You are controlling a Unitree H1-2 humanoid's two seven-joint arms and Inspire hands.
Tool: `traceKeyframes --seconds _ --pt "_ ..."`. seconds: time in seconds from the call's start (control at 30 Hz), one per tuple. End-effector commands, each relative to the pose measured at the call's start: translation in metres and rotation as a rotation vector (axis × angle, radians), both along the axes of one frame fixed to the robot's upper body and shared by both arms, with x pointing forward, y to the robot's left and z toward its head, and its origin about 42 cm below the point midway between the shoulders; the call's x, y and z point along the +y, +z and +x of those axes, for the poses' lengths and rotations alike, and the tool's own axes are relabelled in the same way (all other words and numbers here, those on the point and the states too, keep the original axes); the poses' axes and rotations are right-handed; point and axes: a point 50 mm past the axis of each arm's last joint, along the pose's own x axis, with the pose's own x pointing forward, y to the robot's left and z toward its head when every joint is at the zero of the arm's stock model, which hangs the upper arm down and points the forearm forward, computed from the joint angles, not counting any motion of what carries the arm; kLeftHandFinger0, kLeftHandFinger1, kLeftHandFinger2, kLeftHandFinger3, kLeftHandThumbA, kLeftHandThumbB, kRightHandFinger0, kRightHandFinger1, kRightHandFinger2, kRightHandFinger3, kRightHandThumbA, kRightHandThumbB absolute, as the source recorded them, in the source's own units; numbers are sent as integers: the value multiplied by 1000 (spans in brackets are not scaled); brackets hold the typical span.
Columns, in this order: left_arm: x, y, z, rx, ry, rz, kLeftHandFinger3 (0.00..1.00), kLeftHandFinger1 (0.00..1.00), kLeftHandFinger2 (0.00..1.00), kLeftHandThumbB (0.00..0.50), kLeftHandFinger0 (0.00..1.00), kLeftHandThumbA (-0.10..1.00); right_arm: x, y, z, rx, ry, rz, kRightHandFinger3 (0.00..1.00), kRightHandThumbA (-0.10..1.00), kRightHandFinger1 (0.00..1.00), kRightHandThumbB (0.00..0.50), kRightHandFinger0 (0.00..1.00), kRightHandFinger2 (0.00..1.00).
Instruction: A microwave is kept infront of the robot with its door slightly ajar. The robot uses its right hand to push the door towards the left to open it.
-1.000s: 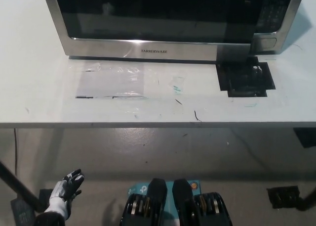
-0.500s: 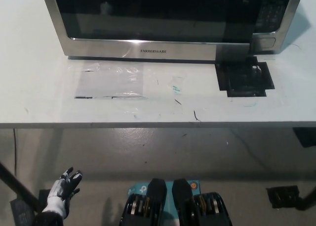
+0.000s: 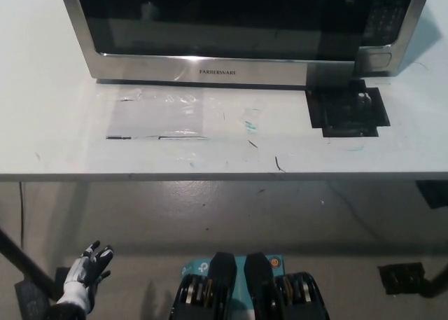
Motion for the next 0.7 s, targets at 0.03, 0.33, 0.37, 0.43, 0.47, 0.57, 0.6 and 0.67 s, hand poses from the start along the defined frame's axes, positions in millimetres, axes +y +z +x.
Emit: traceKeyframes --seconds 0.03,0.33,0.37,0.43,0.47,0.57,0.6,0.67 --pt "10 10 5 -42 -15 35 1000 1000 1000 75 962 497 21 33 22 -54 81 -67 852 497 679 132 455 720" --pt "9 10 4 -40 -15 40 1000 1000 1000 49 935 467 61 52 60 -99 222 -97 795 464 652 162 428 710" --pt "10 10 4 -38 -15 43 1000 1000 1000 51 921 472 66 54 65 -102 230 -94 798 447 659 162 437 710" --pt "10 9 5 -26 -18 52 1000 1000 1000 60 946 489 72 56 71 -100 235 -104 830 448 660 152 429 722" --pt "10 8 3 -43 1 20 1000 1000 1000 64 953 443 78 58 81 -99 250 -109 879 459 659 146 419 730" --pt "10 8 3 -32 -13 43 1000 1000 1000 49 972 468 84 58 98 -99 272 -116 888 476 656 144 421 735" --pt "10 8 2 -36 5 29 998 1000 1000 59 947 438 85 59 104 -92 277 -109 893 474 658 137 429 740" --pt "10 9 1 -37 6 23 995 1000 1000 59 915 426 88 59 109 -84 285 -90 909 445 673 130 471 759"
